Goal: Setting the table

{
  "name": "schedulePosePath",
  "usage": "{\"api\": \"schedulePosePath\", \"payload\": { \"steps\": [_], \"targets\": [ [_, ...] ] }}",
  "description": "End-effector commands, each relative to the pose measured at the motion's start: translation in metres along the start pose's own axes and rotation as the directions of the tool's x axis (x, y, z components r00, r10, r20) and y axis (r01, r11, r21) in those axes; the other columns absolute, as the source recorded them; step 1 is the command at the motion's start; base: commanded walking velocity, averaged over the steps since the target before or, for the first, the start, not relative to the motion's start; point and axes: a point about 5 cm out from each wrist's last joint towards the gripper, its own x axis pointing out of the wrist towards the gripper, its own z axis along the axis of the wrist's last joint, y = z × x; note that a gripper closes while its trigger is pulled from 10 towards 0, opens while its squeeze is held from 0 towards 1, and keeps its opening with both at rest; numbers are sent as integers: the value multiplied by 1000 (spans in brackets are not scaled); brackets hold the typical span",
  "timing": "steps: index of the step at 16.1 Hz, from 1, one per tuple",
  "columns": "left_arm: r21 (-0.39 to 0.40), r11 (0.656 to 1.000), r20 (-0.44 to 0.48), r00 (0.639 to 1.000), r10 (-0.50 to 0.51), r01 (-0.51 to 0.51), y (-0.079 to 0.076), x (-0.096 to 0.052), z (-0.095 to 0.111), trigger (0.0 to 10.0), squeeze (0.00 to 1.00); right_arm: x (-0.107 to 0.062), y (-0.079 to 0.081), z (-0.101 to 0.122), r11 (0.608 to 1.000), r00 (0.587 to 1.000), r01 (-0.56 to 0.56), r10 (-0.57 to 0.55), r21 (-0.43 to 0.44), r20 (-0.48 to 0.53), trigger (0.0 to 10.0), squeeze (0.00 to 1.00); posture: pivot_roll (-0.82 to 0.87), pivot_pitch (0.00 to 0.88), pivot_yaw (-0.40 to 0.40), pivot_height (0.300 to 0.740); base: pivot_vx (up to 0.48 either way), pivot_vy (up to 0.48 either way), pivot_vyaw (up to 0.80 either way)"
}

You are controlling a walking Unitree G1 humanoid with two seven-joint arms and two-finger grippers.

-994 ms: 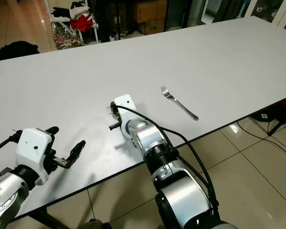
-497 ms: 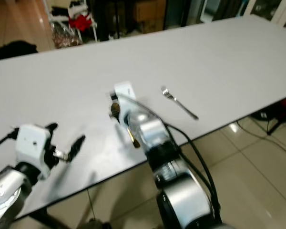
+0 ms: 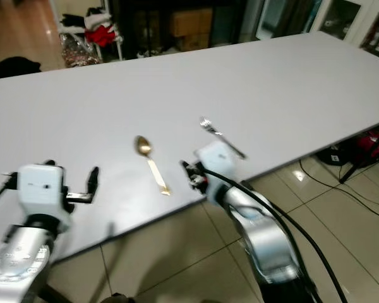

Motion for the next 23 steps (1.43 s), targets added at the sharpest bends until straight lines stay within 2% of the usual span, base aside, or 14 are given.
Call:
{"api": "schedulePosePath", "payload": {
  "steps": [1,4,6,8,9,12,17,19,23],
  "targets": [
    [24,1000,5,1000,20,-20,1,2,0,10000,0,-3,-7,10,999,999,34,-34,13,36,10000,0,-85,0,10,740,0,-480,800],
    [52,998,23,999,43,-44,1,8,1,10000,0,-10,-20,13,997,995,77,-78,20,63,10000,0,-88,0,12,740,0,-480,800],
    [88,996,44,999,28,-32,-1,15,5,10000,0,-7,-34,20,994,989,109,-109,1,96,10000,0,-88,0,10,740,0,-422,800],
    [56,998,65,997,31,-35,-2,17,9,10000,0,-8,-41,21,990,986,138,-141,33,93,10000,0,-82,0,4,740,0,0,634],
    [67,997,88,995,40,-46,1,17,12,10000,0,-9,-43,19,985,984,158,-163,70,77,10000,0,-80,0,2,740,0,0,0],
    [36,998,64,996,56,-58,11,21,11,10000,0,-13,-29,13,988,989,123,-129,97,65,10000,0,-74,0,-1,740,0,0,0],
    [-24,999,32,999,-30,31,-1,22,4,10000,0,-16,-27,11,985,991,116,-123,130,46,10000,0,-90,0,8,740,220,0,0],
    [-33,996,0,996,-86,86,-7,20,-3,10000,0,-17,-27,12,987,992,108,-115,121,47,10000,0,-94,0,11,740,285,0,-672],
    [-46,994,-7,995,-95,95,-10,21,-4,10000,0,-16,-26,13,994,997,60,-64,93,40,10000,0,-94,0,11,740,279,0,0]
  ]
}}
